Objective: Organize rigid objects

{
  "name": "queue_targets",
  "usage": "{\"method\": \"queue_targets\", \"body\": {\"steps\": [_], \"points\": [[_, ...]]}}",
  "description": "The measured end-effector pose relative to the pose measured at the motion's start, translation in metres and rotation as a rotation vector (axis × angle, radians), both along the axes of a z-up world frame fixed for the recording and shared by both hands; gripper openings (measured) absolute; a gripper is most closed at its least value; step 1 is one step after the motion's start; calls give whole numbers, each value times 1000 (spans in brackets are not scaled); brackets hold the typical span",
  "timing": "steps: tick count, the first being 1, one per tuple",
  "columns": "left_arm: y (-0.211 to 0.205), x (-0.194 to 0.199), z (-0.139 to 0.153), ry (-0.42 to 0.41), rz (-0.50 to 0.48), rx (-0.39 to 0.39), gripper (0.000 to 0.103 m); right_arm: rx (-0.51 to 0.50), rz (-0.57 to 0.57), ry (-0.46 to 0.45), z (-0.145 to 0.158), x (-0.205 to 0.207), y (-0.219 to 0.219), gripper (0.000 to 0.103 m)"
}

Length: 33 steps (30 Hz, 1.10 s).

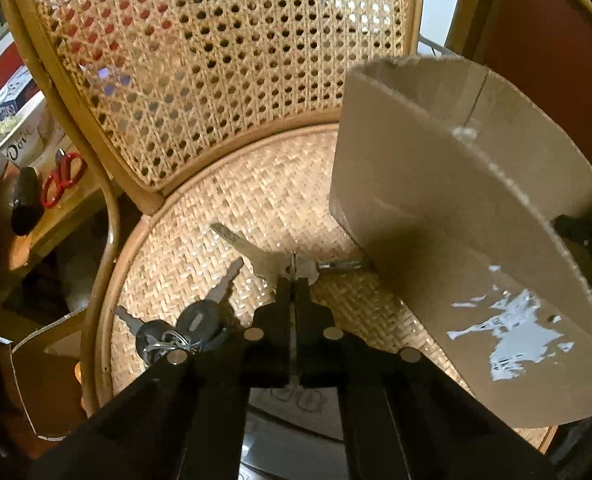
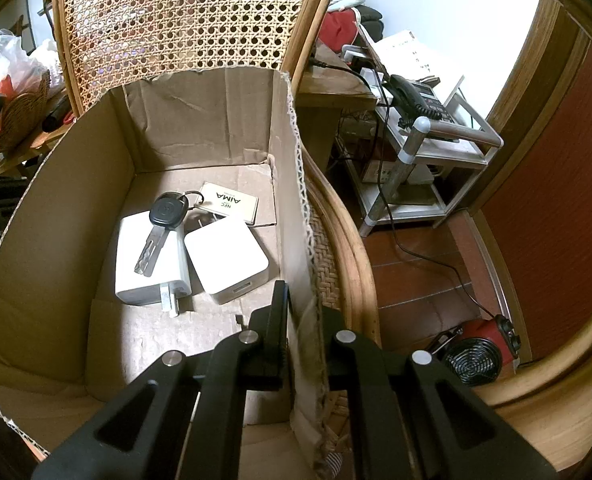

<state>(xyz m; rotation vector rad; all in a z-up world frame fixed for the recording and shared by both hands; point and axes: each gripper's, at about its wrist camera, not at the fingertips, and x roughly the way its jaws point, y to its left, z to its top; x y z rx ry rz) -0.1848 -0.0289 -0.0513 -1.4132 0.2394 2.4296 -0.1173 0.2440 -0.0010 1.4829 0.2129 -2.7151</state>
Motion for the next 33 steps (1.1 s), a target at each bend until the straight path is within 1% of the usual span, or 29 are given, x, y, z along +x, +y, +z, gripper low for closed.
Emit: {"method": "queue_targets", "body": {"steps": [8,16,19,24,27,33], "points": [[2,3,27,66,18,25,1,0,0,0,1,-1,-1,10],[2,4,54,123,31,67,1,0,0,-1,0,-1,0,10],[2,6,67,153,44,73,1,0,0,-1,0,-1,0,10],[5,12,92,206,61,116,1,0,1,0,0,-1,0,10],[11,16,107,247,77,108,1,0,1,-1,1,-1,-1,10],[22,21,131,298,110,141,1,0,1,-1,1,-1,-1,10]]}}
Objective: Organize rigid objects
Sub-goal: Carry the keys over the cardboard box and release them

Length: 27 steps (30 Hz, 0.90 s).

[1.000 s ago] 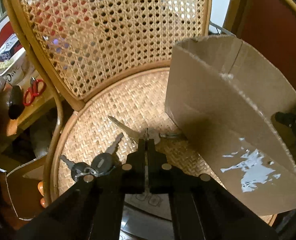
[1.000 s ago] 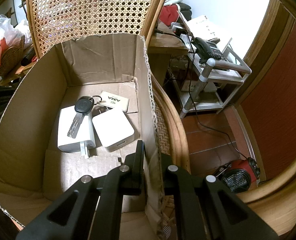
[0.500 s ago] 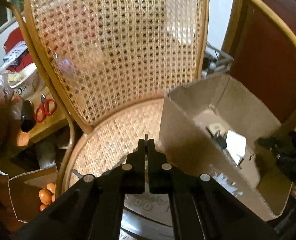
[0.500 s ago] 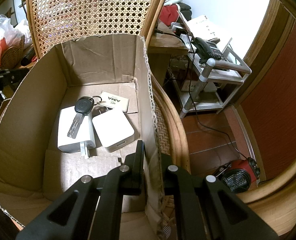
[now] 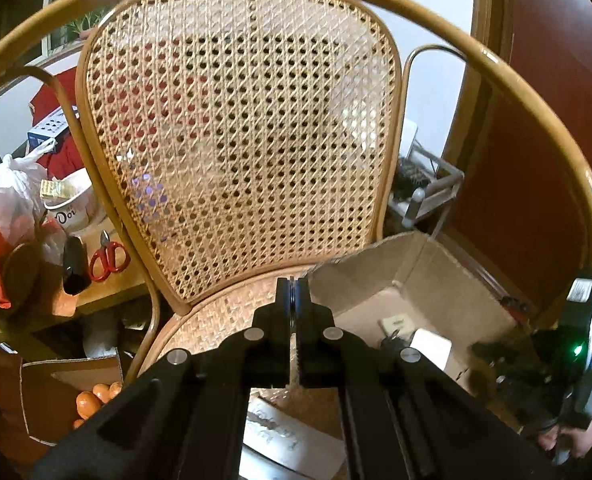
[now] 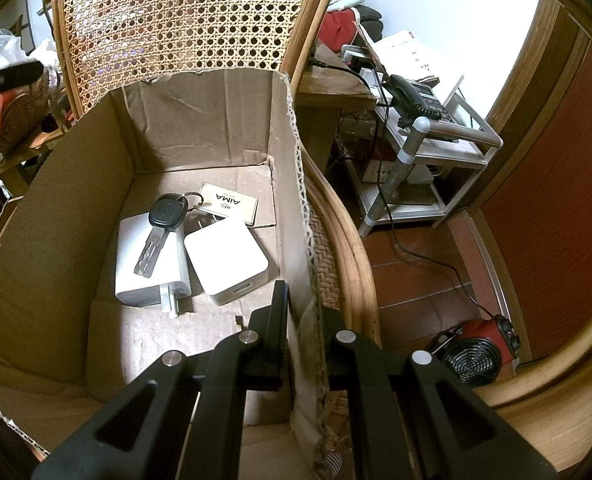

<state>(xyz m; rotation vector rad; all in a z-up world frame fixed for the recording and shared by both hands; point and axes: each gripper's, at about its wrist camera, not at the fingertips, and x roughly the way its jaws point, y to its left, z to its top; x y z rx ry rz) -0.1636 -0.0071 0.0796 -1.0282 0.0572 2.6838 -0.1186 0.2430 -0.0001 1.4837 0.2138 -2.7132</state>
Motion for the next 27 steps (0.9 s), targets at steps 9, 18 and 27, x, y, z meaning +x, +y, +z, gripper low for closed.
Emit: {"method": "queue_targets", "body": {"steps": [9,18,27], "points": [[33,35,50,145,-63,85,1,0,-1,0,0,0,0,10],[88,48,27,63,-215,94,1,0,0,0,0,0,0,10],[108,46,-5,-19,-230,54,1,1,-1,0,0,0,0,10]]}}
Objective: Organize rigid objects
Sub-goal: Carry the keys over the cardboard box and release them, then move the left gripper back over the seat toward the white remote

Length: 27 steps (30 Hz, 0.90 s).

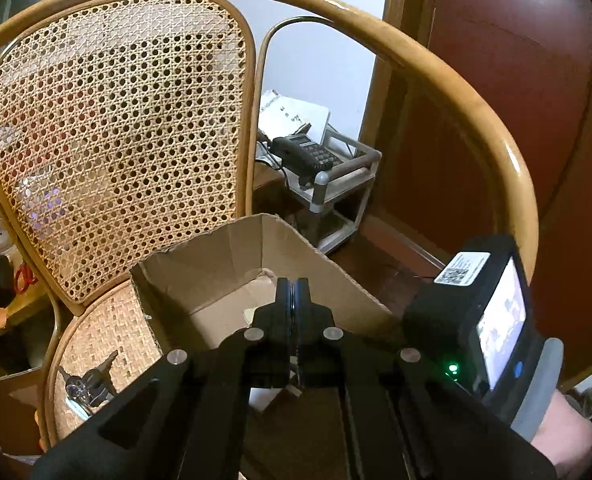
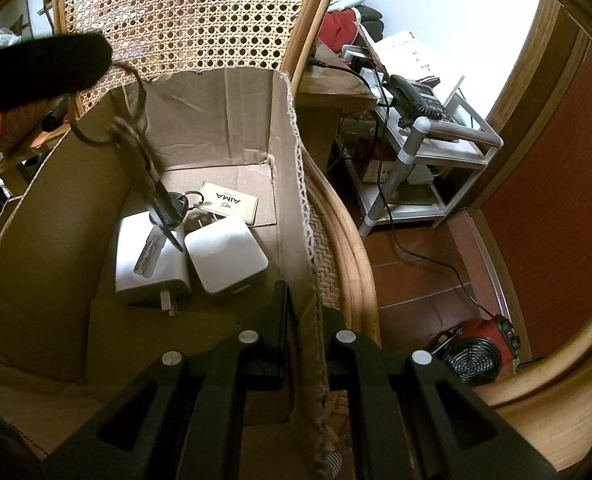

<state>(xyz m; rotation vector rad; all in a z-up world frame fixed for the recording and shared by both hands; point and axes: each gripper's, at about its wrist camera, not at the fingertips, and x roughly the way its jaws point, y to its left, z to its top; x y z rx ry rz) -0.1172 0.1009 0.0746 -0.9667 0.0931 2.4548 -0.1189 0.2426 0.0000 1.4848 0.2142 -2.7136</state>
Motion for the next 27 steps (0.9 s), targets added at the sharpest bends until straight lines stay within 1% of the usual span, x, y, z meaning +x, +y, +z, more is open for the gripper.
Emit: {"method": "queue_targets", "body": {"steps": [7,11,16,18,21,24,25,27], "points": [[-5,-3,1,5,-1,1,1,0,-1,0,0,0,1,10],[-11,-5,6,6,10,0,1,0,1,0,0,0,0,10],[-40,-8,6,9,58,7,2,0,0,0,0,0,0,10],[-58,-6,3,6,85,1,5,0,0,-1,0,0,0,10],[-85,1,-7,-13,139,-1,5,0,1,1,0,0,0,10],[-117,13,-29,-69,211,2,6,1,1,0,0,0,-1,10],[-126,17,-37,-88,235,-3,6,2,1,0,0,0,-2,10],[-139,28,-52,-107,284,-44,8,2,2,0,-1,1,-3,10]]}}
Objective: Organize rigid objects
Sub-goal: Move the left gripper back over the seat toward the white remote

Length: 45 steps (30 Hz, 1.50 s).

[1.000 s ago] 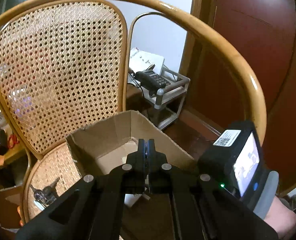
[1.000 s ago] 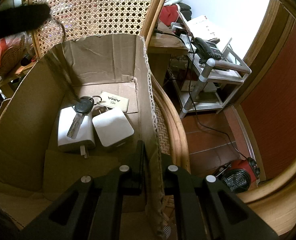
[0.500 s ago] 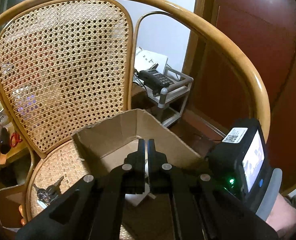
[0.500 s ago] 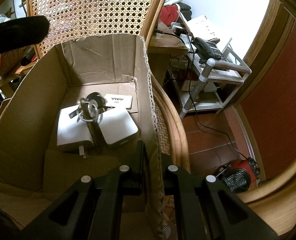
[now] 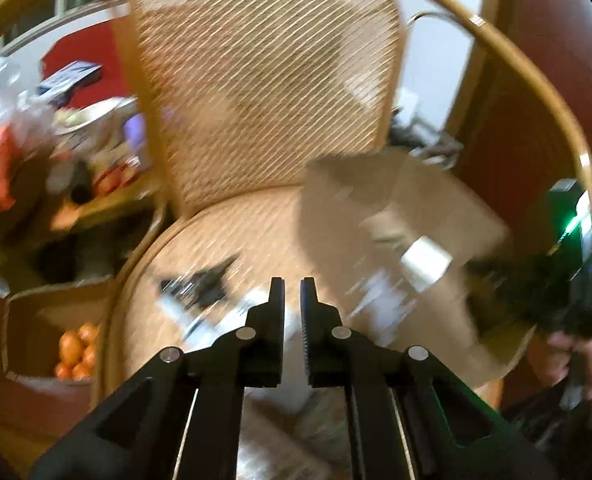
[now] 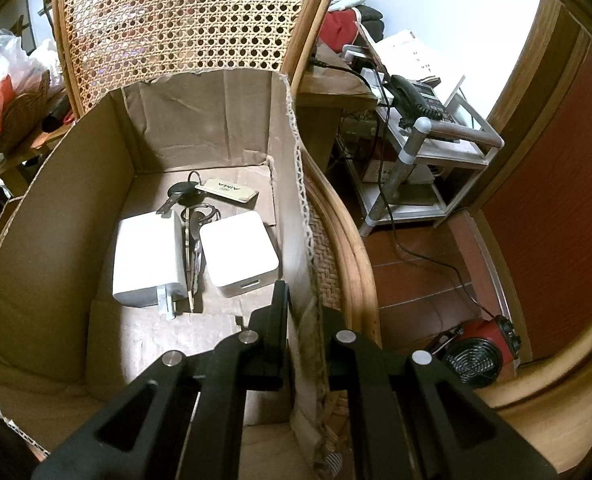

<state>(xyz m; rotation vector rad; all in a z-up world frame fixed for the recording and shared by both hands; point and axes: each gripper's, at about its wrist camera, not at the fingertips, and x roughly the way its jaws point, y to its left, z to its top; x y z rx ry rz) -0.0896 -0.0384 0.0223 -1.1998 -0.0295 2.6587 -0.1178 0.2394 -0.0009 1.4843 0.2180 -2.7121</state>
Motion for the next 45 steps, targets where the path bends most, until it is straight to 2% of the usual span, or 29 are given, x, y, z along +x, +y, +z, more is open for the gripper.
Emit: {"method": "queue_targets", "body": {"steps": [3,7,8,12,15,18,19,20,21,22,23,27,35,39,41,45], "points": [[-16,13,-18,-45,48,13,10,0,-1,2,0,0,0,10],[-25,30,-35,-89,90,11,18,1,0,0,0,0,0,10],[-24,31,-39,-101,96,-6,22,2,-1,0,0,0,0,10],[-20,39,-55,-143,92,-39,24,1,0,0,0,0,0,10],[-20,43,-55,-137,110,-52,25,-1,0,-1,-1,0,1,10],[-22,41,-58,-134,129,-70,32,-3,-1,-2,-1,1,0,10],[-22,40,-59,-133,134,-84,41,-3,1,-2,-1,1,1,10],[-20,41,-60,-134,139,-109,56,-3,1,-2,-1,1,0,10],[-19,42,-60,-138,144,-121,64,-3,-1,-2,-1,1,1,10],[-19,41,-62,-143,148,-123,79,-3,0,-2,-1,1,1,10],[-19,42,-64,-145,151,-123,85,-3,0,-2,-1,1,1,10],[-18,44,-70,-146,173,-184,89,-3,0,-2,-1,1,1,10],[-15,45,-73,-140,156,-210,93,-3,-1,-2,-1,1,1,10],[-13,46,-73,-136,131,-224,92,-3,-1,-3,-1,1,0,10],[-11,48,-70,-122,111,-211,82,-3,-1,-2,-1,1,1,10],[-7,50,-66,-116,79,-182,82,-3,-1,-2,-1,1,1,10]]}}
